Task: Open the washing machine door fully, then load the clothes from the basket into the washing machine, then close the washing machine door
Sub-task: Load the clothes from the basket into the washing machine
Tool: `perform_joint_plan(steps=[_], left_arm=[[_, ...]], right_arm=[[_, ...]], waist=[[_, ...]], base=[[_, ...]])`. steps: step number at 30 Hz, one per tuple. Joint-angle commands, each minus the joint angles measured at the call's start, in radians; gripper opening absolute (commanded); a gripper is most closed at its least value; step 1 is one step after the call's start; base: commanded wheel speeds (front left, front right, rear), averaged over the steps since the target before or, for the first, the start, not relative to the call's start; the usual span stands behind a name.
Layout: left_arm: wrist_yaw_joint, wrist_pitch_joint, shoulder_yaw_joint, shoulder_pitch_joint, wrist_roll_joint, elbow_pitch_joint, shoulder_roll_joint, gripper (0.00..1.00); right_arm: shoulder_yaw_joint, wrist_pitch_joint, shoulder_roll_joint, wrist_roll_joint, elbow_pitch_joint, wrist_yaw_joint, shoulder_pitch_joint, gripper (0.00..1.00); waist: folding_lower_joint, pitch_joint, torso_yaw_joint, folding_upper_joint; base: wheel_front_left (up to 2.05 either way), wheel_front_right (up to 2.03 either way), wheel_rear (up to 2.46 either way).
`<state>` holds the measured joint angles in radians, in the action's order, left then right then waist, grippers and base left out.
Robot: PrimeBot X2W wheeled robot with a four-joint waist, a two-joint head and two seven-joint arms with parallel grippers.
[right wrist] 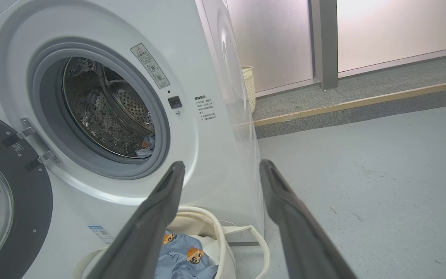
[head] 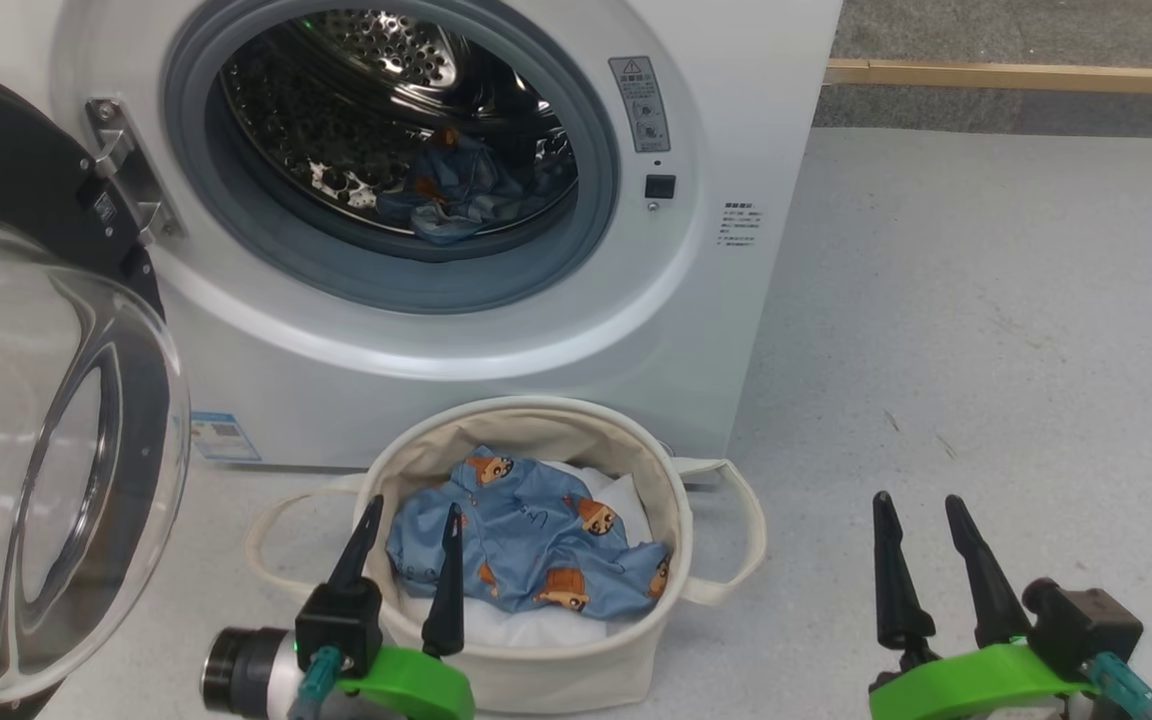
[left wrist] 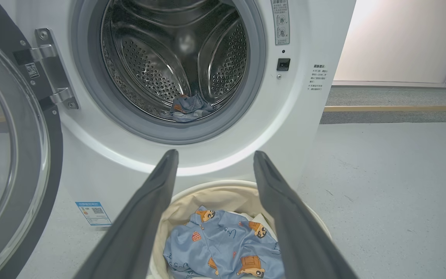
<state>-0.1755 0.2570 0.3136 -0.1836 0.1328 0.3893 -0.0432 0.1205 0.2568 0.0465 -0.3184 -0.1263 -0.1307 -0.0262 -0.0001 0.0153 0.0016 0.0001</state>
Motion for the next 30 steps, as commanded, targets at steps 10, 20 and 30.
perform_joint_plan(steps=[10,20,30], left_arm=[[-0.006,0.005,-0.021,-0.027,-0.004,-0.027,-0.007,1.0],[-0.007,0.005,-0.022,-0.033,-0.002,-0.019,-0.007,1.0],[-0.006,0.005,-0.024,-0.032,-0.001,-0.01,-0.007,1.0]], right_arm=[[0.031,0.005,0.004,0.003,0.025,0.0,0.021,1.0],[0.026,0.005,0.004,0.0,0.027,0.0,0.026,1.0],[0.028,0.005,0.004,-0.004,0.03,0.0,0.024,1.0]], waist=[[0.0001,0.003,-0.005,-0.0001],[0.0001,0.007,-0.011,-0.0001],[0.0001,0.009,-0.017,-0.0001]], base=[[0.0,0.0,0.0],[0.0,0.0,0.0],[0.0,0.0,0.0]])
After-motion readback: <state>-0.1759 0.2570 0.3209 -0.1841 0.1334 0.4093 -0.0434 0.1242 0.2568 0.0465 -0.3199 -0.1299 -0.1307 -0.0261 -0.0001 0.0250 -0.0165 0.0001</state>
